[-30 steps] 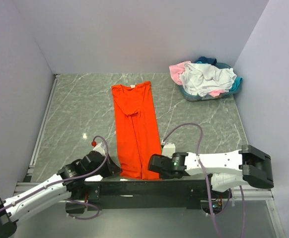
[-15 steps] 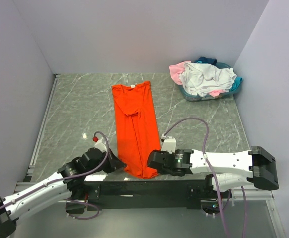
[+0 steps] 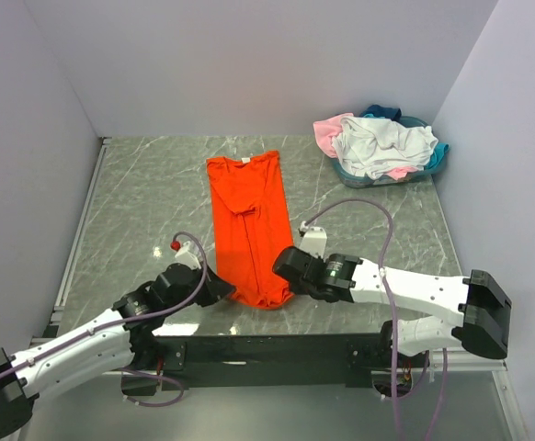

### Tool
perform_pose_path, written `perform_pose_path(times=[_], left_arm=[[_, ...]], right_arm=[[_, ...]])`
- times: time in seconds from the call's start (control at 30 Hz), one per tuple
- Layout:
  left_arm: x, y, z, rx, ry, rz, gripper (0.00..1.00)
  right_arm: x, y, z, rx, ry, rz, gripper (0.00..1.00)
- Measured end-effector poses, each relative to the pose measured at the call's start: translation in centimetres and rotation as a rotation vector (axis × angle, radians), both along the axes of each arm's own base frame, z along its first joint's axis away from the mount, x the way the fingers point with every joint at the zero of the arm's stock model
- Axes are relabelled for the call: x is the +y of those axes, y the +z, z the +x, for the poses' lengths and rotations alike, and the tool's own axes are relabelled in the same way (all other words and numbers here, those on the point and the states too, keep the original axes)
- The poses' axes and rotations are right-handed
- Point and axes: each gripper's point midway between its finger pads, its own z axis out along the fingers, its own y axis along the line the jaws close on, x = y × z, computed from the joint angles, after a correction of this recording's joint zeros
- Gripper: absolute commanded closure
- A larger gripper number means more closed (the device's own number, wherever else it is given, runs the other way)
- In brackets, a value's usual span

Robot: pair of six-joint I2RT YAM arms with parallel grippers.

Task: Fold and stack the t-shirts
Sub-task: Fold the tshirt

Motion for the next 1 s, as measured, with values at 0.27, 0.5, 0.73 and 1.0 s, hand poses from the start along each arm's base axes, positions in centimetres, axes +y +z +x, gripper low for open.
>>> perform_pose_path(times=[0.27, 0.5, 0.73, 1.0], left_arm=[[0.7, 1.3, 4.6, -0.083, 0.088, 0.004, 1.00], [2.7, 2.1, 8.7, -0.139, 0.171, -0.018, 1.00], [3.8, 2.5, 13.1, -0.170, 0.206, -0.001, 0.99], [4.9, 1.2, 19.0, -0.160, 0.230, -0.022, 1.00]], right_arm=[[1.4, 1.5, 4.4, -0.060, -0.015, 0.004, 1.00], [1.9, 2.0, 8.3, -0.087, -0.040, -0.025, 1.00], [2.9, 2.7, 13.5, -0.110, -0.065, -0.053, 1.00], [3.7, 2.4, 20.5, -0.119, -0.086, -0.065, 1.00]])
